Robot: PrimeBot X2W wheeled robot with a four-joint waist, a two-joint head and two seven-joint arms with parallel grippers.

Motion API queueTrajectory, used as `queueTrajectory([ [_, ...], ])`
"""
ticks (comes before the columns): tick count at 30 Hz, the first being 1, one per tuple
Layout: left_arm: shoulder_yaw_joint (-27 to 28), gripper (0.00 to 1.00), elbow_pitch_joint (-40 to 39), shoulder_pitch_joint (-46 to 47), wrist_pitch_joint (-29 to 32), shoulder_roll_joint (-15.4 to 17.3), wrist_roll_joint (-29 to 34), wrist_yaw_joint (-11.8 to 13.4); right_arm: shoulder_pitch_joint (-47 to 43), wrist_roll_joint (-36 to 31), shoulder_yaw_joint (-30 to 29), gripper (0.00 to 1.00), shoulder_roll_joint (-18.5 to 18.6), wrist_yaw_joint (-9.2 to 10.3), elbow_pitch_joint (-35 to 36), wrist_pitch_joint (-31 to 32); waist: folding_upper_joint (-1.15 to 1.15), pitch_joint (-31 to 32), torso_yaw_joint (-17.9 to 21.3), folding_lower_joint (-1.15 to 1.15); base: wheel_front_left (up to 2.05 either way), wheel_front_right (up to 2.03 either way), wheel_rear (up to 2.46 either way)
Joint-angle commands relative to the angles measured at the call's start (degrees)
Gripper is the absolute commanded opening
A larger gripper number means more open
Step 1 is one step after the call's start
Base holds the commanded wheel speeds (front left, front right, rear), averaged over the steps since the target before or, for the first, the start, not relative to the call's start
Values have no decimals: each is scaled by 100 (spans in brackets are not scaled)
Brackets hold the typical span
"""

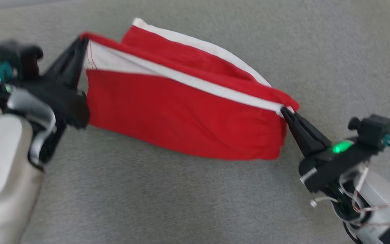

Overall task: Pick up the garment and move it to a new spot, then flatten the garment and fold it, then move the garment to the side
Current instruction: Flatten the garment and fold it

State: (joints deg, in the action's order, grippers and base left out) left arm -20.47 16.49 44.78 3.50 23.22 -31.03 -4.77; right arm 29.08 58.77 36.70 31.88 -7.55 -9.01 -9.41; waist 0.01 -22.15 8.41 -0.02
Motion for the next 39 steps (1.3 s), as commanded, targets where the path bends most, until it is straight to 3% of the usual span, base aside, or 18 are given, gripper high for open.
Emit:
queueTrajectory([
  [1,-91,0,410,420,59,31,129,-74,298,17,96,0,-164,13,-185,-63,-1,-463,463,2,0,0,0],
  [9,-353,0,1775,1818,-36,56,460,-167,1130,-16,443,0,-705,14,-783,-291,-1,-868,911,2,0,0,0],
  [15,-543,0,2477,2213,-167,121,643,-211,1467,-22,682,0,-1031,13,-1046,-398,-1,-982,1107,2,0,0,0],
  [16,-571,0,2573,2268,-251,99,652,-219,1503,-18,708,23,-1058,14,-1106,-430,-1,-977,1119,2,0,0,0],
  [17,-589,23,2681,2287,-325,68,644,-208,1527,-25,726,75,-1062,13,-1148,-442,-1,-964,1118,2,0,0,0],
  [18,-597,100,2790,2294,-398,53,634,-211,1542,-51,737,100,-1063,14,-1178,-476,-1,-942,1112,2,0,0,0],
  [23,-603,100,3187,2323,-840,10,554,-235,1378,-223,705,100,-934,13,-1199,-548,-1,-705,1033,2,0,0,0],
  [28,-605,100,3412,2200,-1194,-29,414,-259,962,-612,299,100,-775,13,-911,-581,-1,-366,892,2,0,0,0],
  [35,-705,100,3466,1961,-1395,96,195,-260,-191,-1464,-890,100,-1032,13,-145,-583,-1,-7,840,2,0,0,0],
  [39,-916,100,3403,1777,-1214,169,58,-264,-875,-1854,-1379,100,-1297,13,194,-584,-1,111,875,2,0,0,0],
])
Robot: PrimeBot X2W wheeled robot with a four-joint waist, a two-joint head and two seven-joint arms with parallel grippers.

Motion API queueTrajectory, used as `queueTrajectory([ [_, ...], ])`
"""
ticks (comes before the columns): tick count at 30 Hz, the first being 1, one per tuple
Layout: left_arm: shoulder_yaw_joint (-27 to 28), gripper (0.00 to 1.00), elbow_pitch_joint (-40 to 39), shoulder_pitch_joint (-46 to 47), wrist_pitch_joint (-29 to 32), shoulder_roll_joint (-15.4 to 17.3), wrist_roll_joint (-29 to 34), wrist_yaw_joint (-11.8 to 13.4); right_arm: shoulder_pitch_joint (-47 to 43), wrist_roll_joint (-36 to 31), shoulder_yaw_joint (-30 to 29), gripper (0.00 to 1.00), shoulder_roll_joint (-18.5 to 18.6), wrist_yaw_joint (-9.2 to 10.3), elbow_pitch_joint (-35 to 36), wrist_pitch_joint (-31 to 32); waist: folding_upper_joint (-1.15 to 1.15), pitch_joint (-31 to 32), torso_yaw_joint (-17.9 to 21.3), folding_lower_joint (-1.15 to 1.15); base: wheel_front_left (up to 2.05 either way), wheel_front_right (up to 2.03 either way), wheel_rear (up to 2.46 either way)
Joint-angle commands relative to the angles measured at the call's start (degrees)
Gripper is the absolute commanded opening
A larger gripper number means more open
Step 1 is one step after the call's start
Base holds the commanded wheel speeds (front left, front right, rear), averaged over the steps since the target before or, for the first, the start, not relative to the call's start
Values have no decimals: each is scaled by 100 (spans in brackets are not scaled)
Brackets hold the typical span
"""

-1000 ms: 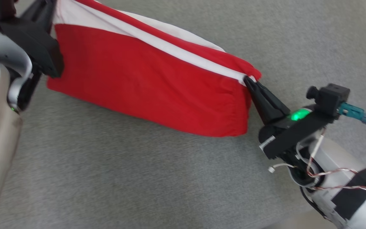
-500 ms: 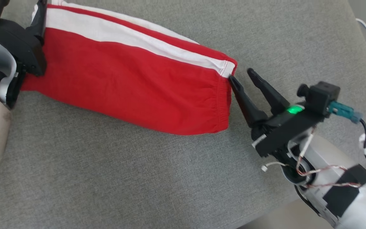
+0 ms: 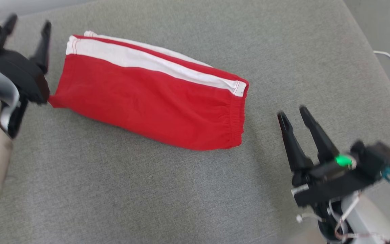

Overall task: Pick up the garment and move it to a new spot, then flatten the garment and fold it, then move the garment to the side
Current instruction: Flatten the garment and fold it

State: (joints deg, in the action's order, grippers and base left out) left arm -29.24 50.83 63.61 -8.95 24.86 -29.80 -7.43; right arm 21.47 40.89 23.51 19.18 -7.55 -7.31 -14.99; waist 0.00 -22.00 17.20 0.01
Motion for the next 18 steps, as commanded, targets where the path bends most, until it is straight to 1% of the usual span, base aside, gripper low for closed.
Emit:
queueTrajectory([
  [1,-126,100,-53,-157,132,42,-96,2,-253,-94,-152,100,-101,13,77,-25,0,119,9,-1,0,0,0],
  [5,-579,100,-250,-374,837,204,-489,6,-645,-233,-350,100,-274,13,192,-20,0,174,91,-1,0,0,0],
  [11,-1271,100,-699,-442,2023,669,-1070,5,-734,-324,-313,100,-388,13,245,-19,0,152,242,-1,0,0,0],
  [16,-1621,100,-903,-388,2823,962,-1435,5,-647,-312,-252,100,-450,13,204,-19,0,105,347,-1,0,0,0],
  [18,-1695,100,-882,-391,3068,1006,-1538,5,-625,-299,-226,100,-478,13,180,-19,0,82,389,-1,0,0,0],
])
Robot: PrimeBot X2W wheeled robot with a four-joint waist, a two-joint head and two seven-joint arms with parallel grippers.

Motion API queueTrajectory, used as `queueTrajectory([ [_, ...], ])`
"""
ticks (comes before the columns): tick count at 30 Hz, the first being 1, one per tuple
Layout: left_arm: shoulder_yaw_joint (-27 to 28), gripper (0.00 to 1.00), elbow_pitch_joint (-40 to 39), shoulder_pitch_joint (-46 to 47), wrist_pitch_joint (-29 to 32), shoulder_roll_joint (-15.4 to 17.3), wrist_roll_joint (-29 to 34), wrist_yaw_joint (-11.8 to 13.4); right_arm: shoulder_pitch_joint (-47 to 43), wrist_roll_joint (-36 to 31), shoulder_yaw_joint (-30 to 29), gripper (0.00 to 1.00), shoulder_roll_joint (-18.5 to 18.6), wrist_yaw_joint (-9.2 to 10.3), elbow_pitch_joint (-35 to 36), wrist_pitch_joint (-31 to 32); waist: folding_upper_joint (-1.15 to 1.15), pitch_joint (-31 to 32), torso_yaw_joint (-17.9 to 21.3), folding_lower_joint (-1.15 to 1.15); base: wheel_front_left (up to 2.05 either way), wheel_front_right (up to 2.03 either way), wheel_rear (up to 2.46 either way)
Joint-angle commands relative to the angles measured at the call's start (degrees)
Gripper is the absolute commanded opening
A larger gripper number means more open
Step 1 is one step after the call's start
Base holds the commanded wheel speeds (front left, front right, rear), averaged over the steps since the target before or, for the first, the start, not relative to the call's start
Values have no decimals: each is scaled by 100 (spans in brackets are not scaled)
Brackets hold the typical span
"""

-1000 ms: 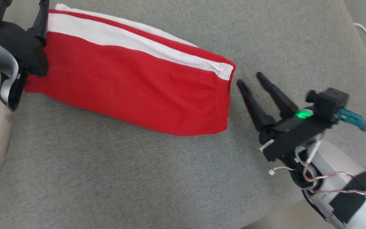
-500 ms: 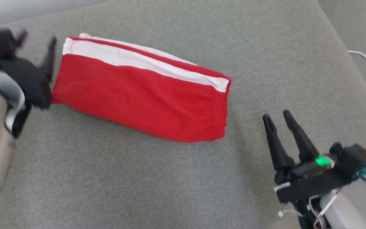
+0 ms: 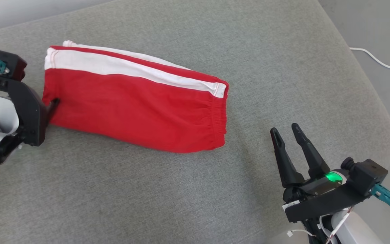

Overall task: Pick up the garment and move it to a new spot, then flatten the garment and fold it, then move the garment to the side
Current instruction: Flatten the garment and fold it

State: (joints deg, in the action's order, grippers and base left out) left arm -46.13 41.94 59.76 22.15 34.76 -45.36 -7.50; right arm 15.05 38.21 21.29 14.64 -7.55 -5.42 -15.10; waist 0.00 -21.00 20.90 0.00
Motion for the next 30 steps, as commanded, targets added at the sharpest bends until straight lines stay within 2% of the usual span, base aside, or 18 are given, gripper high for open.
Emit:
queueTrajectory([
  [1,-30,100,13,-23,74,18,-44,11,34,-24,15,100,-36,13,-21,-8,0,-26,40,0,0,0,0],
  [8,-170,100,-71,-69,599,-64,-394,2,110,37,71,100,-60,13,-84,-8,0,-55,126,0,0,0,0],
  [9,-224,90,-106,-85,668,-80,-418,0,113,43,71,100,-59,13,-91,-8,0,-53,127,0,0,0,0],
  [10,-283,31,-153,-97,718,-85,-433,-3,113,48,73,100,-61,13,-96,-8,0,-48,127,0,0,0,0],
  [11,-311,0,-195,-105,730,-78,-469,-4,111,50,72,100,-60,13,-101,-8,0,-40,122,0,0,0,0],
  [17,-318,0,-322,-84,426,-65,-554,12,78,31,12,100,-37,13,-115,-8,0,124,-55,0,0,0,0],
  [30,-298,0,-1018,-706,64,-273,-1292,12,-501,-2,-353,100,-30,13,-221,-6,0,994,-931,0,0,0,0],
])
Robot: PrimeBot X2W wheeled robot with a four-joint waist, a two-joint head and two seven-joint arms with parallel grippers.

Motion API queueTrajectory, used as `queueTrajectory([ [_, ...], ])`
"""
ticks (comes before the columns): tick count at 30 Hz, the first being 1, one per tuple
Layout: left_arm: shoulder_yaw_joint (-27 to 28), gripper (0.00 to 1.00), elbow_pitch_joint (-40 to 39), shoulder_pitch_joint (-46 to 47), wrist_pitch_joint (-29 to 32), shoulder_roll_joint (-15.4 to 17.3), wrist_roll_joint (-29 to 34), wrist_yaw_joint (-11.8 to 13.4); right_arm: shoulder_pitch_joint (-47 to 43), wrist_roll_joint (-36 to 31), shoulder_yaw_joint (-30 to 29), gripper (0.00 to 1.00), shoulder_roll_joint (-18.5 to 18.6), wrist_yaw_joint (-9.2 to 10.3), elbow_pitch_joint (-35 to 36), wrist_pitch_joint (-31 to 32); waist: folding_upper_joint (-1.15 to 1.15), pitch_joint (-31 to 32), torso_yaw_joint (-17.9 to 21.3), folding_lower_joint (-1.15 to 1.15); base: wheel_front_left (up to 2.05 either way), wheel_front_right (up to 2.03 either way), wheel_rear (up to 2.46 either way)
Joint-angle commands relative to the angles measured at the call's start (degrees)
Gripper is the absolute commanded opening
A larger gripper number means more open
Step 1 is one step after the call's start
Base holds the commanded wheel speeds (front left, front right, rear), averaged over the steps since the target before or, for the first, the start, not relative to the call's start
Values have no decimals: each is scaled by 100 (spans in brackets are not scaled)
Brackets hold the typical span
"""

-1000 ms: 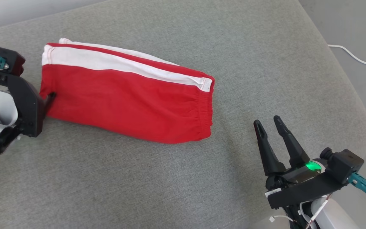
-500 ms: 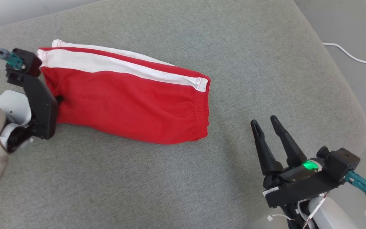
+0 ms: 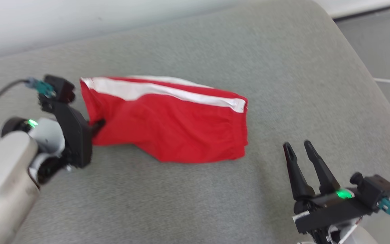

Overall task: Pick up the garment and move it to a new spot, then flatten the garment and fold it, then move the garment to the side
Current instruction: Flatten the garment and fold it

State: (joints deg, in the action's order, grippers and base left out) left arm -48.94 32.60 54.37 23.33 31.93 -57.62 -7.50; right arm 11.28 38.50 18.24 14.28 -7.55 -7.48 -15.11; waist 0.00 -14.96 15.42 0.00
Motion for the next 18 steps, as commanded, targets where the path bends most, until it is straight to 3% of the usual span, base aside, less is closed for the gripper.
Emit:
queueTrajectory([
  [1,-22,0,-182,-262,-89,24,-102,13,-188,-35,-87,100,5,13,-20,-5,0,445,-436,0,0,0,0],
  [6,-34,0,-703,-799,-268,148,-179,104,-520,-14,-322,100,-14,13,-22,4,0,652,-671,0,0,0,0],
  [11,4,0,-1141,-1309,-450,295,-266,334,-760,-53,-514,100,-31,13,39,37,0,726,-813,0,0,0,0],
  [14,123,0,-1360,-1709,-761,307,-385,594,-865,-113,-632,100,-73,13,98,87,0,730,-890,0,0,0,0],
  [15,154,18,-1381,-1828,-931,286,-357,686,-878,-126,-665,100,-95,13,115,115,0,728,-910,0,0,0,0],
  [16,146,94,-1380,-1952,-1070,249,-304,754,-892,-142,-669,100,-108,13,128,152,0,738,-928,0,0,0,0],
  [17,129,100,-1380,-2061,-1213,207,-262,796,-892,-162,-671,100,-117,13,140,184,0,749,-938,0,0,0,0],
  [18,165,100,-1376,-2142,-1387,149,-256,849,-886,-189,-675,100,-119,13,160,205,0,759,-949,0,0,0,0],
])
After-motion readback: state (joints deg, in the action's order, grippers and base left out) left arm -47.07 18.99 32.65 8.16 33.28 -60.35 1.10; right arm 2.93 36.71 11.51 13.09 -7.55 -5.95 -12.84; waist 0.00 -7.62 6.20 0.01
